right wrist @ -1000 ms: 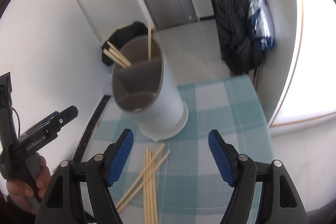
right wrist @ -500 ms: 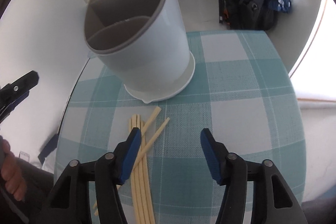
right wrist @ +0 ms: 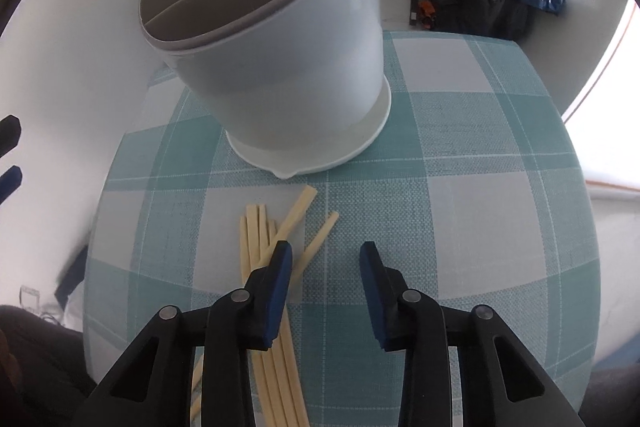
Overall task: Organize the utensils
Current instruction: 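Lower the right gripper onto the chopstick pile and pinch one chopstick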
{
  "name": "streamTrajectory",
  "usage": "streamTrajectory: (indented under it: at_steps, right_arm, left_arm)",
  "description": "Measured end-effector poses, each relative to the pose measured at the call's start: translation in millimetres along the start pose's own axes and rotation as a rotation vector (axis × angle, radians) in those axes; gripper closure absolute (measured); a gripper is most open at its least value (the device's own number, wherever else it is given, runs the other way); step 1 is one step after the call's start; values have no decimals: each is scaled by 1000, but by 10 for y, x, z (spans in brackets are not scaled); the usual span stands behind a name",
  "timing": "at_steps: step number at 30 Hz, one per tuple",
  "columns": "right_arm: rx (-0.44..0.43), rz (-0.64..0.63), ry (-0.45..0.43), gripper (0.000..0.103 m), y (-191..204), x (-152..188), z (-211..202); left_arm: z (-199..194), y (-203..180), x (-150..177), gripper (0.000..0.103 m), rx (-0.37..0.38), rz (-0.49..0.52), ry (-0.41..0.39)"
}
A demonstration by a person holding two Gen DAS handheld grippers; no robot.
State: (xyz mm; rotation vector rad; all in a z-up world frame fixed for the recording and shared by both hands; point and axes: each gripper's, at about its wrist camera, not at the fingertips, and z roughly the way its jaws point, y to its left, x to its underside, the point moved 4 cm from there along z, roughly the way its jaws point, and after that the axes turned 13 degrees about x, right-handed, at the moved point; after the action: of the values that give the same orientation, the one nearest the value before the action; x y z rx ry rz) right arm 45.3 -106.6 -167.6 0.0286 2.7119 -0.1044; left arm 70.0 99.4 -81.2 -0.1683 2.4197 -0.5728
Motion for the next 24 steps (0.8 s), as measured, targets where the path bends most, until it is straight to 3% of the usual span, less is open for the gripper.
streamTrajectory:
  at_steps: [3,7,12,19,24]
  right_arm:
    - [14,-9,-5,72,50,-27,8]
    - [41,-15,-10,90,153,-75,23]
    - [-6,-5,-30,99,160,-62,34]
    - [-85,109,-64,99,-127,-62,-26]
    - [-162,213,-86,99,-485,-65,-153]
  left_arm:
    - [1,30,1,17,2,-10,8]
    - [-14,63,11,17,-16,-6,5]
    - [24,69,53,17,-37,19,16]
    - [135,-48,190,17,-56,109,53]
    - [292,-215,323,17,-6,155,137]
